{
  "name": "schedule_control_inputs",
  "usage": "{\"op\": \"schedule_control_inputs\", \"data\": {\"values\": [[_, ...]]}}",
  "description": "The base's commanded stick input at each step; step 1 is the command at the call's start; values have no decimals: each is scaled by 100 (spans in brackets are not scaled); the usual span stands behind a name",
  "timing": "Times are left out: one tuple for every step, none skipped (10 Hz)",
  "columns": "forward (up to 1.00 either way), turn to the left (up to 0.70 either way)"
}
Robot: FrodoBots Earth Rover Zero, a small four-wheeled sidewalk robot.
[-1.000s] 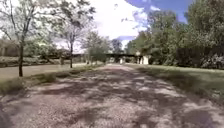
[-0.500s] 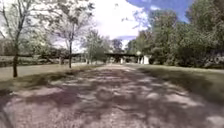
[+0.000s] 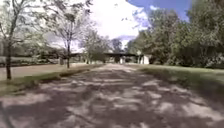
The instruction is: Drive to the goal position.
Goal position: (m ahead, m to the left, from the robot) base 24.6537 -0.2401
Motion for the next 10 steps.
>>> {"op": "schedule_control_inputs", "data": {"values": [[100,0],[100,0],[100,0],[100,0],[100,0],[100,0],[100,0],[100,0],[100,0],[100,0]]}}
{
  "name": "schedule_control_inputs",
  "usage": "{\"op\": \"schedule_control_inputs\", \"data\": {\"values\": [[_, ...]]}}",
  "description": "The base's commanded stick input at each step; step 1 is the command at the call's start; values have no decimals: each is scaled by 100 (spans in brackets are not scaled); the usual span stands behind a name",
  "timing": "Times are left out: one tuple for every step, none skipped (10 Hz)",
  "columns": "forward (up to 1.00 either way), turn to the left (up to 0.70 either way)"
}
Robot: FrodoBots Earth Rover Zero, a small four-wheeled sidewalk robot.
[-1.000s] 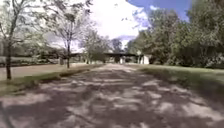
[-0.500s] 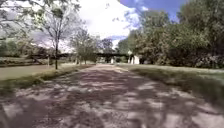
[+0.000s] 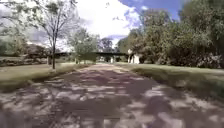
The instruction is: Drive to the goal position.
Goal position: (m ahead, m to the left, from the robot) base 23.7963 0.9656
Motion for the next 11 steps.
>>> {"op": "schedule_control_inputs", "data": {"values": [[100,0],[100,0],[100,10],[100,27],[100,38],[100,16],[100,2],[100,0],[100,0],[100,0],[100,0]]}}
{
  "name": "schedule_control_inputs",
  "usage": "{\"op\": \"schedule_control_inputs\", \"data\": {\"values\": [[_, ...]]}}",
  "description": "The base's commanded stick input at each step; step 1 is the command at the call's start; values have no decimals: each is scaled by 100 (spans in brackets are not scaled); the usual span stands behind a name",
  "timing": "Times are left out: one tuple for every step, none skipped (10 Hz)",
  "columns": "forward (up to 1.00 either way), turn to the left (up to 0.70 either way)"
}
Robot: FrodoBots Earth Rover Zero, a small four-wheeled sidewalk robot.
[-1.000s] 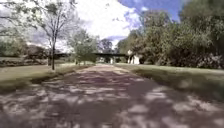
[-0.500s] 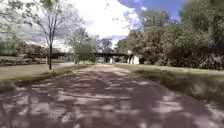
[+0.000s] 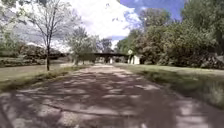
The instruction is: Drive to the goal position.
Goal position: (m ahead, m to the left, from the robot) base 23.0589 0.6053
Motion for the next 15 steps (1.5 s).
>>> {"op": "schedule_control_inputs", "data": {"values": [[100,0],[100,0],[100,0],[100,0],[100,0],[100,0],[100,0],[100,0],[100,0],[100,0],[100,0],[100,0],[100,0],[100,0],[100,0]]}}
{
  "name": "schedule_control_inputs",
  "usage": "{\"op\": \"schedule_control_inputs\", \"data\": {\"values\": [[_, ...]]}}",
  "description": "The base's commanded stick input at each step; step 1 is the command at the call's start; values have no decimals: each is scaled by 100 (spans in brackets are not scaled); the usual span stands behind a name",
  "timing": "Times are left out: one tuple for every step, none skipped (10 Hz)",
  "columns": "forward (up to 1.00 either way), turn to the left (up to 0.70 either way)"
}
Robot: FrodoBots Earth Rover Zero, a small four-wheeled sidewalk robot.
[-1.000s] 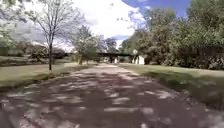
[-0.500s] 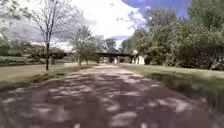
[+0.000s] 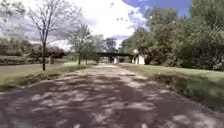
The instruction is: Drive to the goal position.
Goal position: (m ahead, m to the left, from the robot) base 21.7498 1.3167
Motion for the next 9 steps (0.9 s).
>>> {"op": "schedule_control_inputs", "data": {"values": [[100,0],[100,0],[100,0],[100,0],[100,0],[100,0],[100,0],[100,0],[100,0]]}}
